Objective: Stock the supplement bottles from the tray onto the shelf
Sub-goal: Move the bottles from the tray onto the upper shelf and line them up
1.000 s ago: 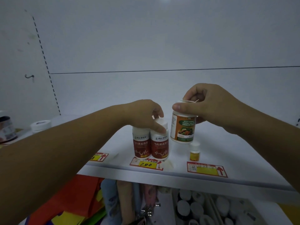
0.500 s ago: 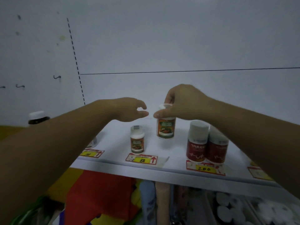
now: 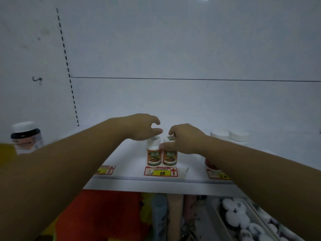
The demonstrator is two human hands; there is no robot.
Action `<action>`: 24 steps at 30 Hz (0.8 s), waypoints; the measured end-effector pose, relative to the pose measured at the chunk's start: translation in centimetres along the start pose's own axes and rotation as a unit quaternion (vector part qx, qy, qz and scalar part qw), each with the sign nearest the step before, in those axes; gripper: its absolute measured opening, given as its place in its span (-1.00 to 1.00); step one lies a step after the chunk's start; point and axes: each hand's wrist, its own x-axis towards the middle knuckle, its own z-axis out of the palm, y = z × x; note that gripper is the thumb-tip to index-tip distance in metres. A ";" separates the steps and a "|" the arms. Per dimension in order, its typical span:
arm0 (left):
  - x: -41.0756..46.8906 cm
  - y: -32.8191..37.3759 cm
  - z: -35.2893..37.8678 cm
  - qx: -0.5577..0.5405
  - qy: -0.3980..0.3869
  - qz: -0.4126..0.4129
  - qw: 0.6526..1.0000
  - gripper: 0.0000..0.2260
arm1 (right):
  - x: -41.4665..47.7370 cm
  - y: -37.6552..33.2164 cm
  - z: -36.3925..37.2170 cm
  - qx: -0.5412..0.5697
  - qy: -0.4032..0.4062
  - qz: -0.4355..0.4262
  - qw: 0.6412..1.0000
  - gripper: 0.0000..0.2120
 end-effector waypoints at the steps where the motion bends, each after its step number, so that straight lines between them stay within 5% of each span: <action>1: 0.3 0.1 -0.2 0.005 0.005 -0.001 1.000 -0.52 | -0.4 0.2 -0.1 -0.002 0.008 -0.004 1.000 -0.36; 7: 0.9 2.4 -2.1 0.117 0.053 -0.027 0.991 -0.36 | -3.4 2.3 -4.0 -0.170 0.059 -0.084 0.980 -0.27; 14: -0.4 8.3 -2.8 0.031 0.060 -0.016 0.998 -0.34 | -10.9 6.3 -6.1 -0.136 0.087 -0.130 0.978 -0.27; 20: -2.2 18.0 0.0 -0.004 0.125 0.047 0.991 -0.52 | -20.1 12.7 -6.6 -0.065 0.065 -0.146 0.985 -0.45; 24: -4.8 24.4 4.9 0.002 0.111 0.100 0.989 -0.66 | -25.8 18.1 -4.6 -0.117 0.025 -0.165 0.979 -0.60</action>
